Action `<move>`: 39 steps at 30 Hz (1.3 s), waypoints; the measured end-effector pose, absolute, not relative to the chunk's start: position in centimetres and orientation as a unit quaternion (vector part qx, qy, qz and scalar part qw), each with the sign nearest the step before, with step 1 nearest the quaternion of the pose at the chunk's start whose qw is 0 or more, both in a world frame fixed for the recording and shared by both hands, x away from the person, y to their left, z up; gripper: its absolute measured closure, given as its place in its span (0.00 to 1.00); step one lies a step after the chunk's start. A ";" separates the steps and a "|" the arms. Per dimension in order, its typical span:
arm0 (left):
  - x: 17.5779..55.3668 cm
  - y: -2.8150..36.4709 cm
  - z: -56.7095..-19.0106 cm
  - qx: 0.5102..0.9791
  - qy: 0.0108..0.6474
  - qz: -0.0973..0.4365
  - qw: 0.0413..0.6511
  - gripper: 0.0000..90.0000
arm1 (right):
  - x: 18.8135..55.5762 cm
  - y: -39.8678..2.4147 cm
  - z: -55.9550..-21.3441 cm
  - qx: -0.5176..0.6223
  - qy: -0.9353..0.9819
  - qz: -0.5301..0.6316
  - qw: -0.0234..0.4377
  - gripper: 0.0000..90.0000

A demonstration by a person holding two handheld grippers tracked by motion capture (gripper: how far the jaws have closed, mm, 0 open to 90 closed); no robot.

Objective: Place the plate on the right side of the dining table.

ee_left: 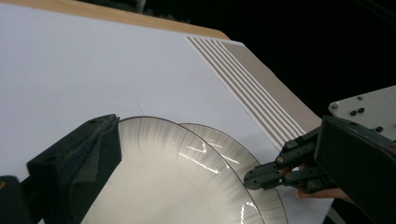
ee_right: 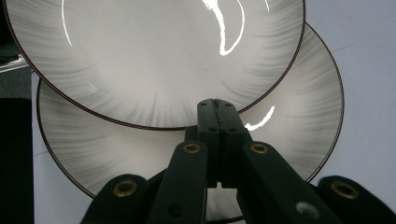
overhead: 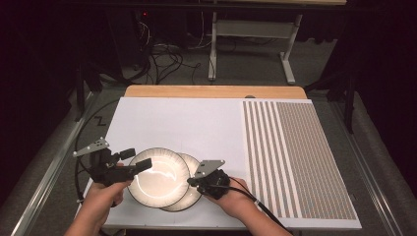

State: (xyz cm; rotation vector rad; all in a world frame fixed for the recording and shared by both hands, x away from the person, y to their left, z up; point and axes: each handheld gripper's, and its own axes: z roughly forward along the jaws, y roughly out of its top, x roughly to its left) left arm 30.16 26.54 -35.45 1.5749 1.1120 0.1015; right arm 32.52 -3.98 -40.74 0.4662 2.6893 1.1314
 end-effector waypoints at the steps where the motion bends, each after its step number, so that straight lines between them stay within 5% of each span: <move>1: 30.3 26.5 -35.4 0.676 0.473 0.037 0.564 0.01 | 32.5 -4.0 -40.7 0.157 0.906 0.381 0.093 1.00; 39: 32.3 26.2 -35.5 0.671 0.522 -0.162 0.501 0.01 | 32.7 -4.0 -40.8 0.159 0.909 0.373 0.097 1.00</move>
